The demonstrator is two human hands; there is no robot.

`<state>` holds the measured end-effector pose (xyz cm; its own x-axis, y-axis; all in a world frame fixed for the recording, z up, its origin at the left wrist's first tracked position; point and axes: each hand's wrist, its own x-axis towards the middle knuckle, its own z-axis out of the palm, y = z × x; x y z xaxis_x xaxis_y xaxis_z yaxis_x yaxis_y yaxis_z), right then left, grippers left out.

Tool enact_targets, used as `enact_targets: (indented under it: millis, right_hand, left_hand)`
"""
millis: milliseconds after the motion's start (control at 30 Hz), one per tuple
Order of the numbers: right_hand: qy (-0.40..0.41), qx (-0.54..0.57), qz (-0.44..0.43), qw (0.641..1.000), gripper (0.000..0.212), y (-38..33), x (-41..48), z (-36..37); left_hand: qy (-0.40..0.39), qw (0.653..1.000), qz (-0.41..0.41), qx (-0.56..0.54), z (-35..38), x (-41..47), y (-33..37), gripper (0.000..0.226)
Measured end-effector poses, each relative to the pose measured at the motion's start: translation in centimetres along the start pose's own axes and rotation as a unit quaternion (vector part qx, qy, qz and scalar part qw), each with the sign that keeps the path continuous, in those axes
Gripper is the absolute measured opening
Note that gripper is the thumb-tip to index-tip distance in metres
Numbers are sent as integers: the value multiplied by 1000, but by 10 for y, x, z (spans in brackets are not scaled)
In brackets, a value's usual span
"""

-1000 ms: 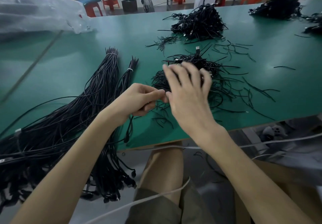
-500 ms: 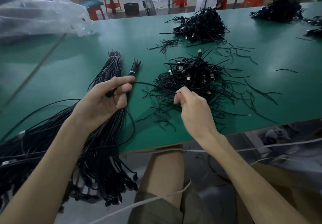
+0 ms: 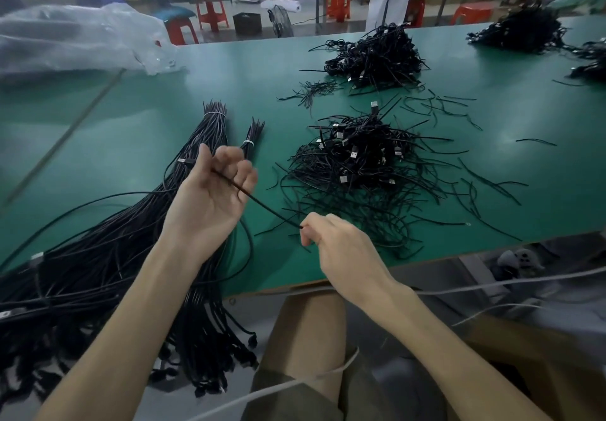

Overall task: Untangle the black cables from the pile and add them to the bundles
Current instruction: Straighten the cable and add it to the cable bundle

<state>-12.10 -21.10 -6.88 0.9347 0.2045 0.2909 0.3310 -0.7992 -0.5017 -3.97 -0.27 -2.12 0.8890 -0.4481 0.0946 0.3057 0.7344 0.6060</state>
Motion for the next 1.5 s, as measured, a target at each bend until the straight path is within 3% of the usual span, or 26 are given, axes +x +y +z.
enact_targets:
  millis: [100,167,200,267,333,367,433,533,600,733,867,933,967,1033,1067,1133,1167,1200,1233,1333,1500]
  right_hand:
    - [-60,18,17,998,24,6,3,-5]
    - [-68,43,27,996,38,11,8,-15]
    - [-61,58,33,996,45,13,12,-20]
    - [-34,89,38,995,51,15,20,-30]
    - [-5,126,35,991,56,10,30,-36]
    - [9,150,32,988,61,5,34,-38]
    - [38,206,30,977,66,-7,42,-39]
    - [65,273,26,960,69,-22,45,-40]
    - [84,296,15,951,70,-27,43,-39]
    - [90,246,-9,965,60,-33,31,-21]
    - [25,269,5,963,58,-24,19,7]
    - [27,276,33,960,62,-12,21,11]
    - [39,264,49,962,65,-6,24,11]
    - [68,235,77,967,66,4,31,7]
    - [85,228,88,966,67,7,35,5]
    - [126,217,104,962,67,7,42,1]
    - [144,214,100,961,67,4,45,0]
    - [160,214,88,960,67,0,47,-1]
    - [173,216,75,958,66,-6,48,-2]
    - [188,263,45,945,62,-22,45,-3]
    - [155,305,11,940,61,-37,27,11]
  left_hand:
    - [-112,989,-73,67,8,-10,5,58]
    - [-175,956,-111,208,12,-18,12,56]
    - [-200,923,-121,306,15,-22,15,56]
    - [-250,819,-142,497,21,-24,14,61]
    - [-281,718,-175,612,29,-23,1,60]
    - [-266,689,-180,650,31,-22,-8,56]
    - [-203,669,-144,701,30,-19,-25,49]
    - [-144,730,-44,667,28,-14,-30,39]
    - [-125,790,-30,599,25,-11,-32,46]
    - [-69,919,-36,386,21,-5,-43,65]
    - [-22,992,1,128,28,0,-34,62]
    - [-36,999,-9,36,29,-4,-19,50]
    - [-59,997,-20,40,29,-8,-11,50]
    - [-114,972,-47,201,28,-17,-2,53]
    - [-147,928,-63,335,29,-20,-1,55]
    - [-210,787,-96,573,35,-26,-9,54]
    - [-220,731,-112,636,37,-28,-15,49]
    - [-206,697,-115,677,40,-28,-23,42]
    - [-177,686,-104,698,42,-27,-31,33]
    - [-63,707,-28,704,37,-20,-38,20]
    - [-14,860,7,509,16,-22,-36,58]
